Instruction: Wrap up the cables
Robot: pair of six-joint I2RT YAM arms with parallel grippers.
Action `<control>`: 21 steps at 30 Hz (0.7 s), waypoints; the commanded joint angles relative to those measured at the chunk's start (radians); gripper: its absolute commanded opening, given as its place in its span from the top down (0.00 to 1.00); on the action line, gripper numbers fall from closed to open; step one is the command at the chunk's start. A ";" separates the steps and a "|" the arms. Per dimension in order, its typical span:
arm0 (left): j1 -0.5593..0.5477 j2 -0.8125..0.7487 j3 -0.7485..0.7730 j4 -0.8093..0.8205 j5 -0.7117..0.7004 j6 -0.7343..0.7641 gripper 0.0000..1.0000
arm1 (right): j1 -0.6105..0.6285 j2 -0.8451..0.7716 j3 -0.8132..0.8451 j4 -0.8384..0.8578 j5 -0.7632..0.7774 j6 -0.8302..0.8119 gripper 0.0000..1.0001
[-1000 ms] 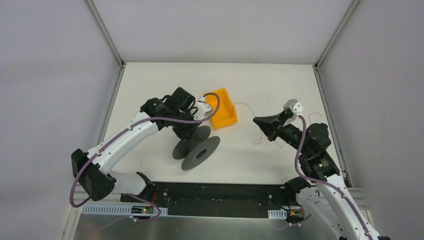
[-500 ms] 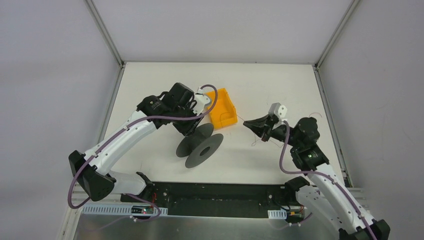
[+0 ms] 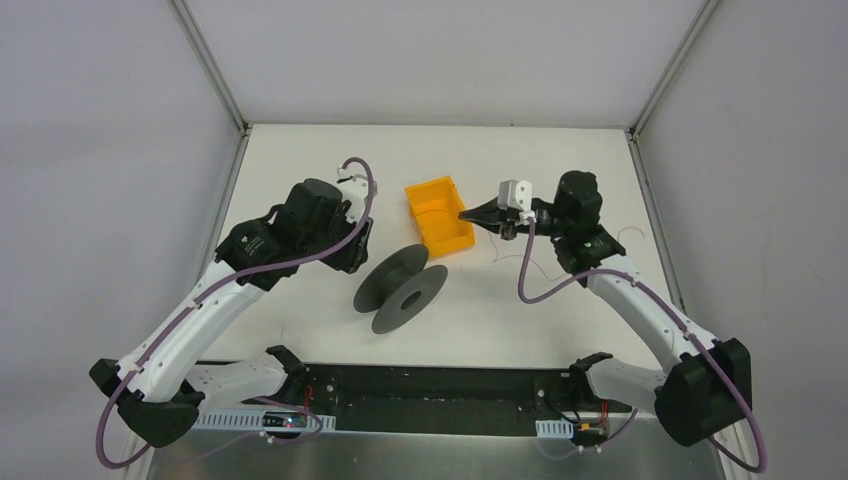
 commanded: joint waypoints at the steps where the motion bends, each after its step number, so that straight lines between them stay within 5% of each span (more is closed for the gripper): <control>1: 0.018 -0.061 -0.043 0.005 -0.031 -0.106 0.62 | -0.003 0.092 0.105 0.042 -0.211 -0.138 1.00; 11: 0.115 -0.134 -0.058 0.011 -0.012 -0.172 0.50 | 0.109 0.226 0.213 0.110 -0.367 -0.093 1.00; 21: 0.145 -0.174 -0.092 0.057 0.117 -0.148 0.38 | 0.227 0.309 0.226 0.032 -0.266 -0.183 1.00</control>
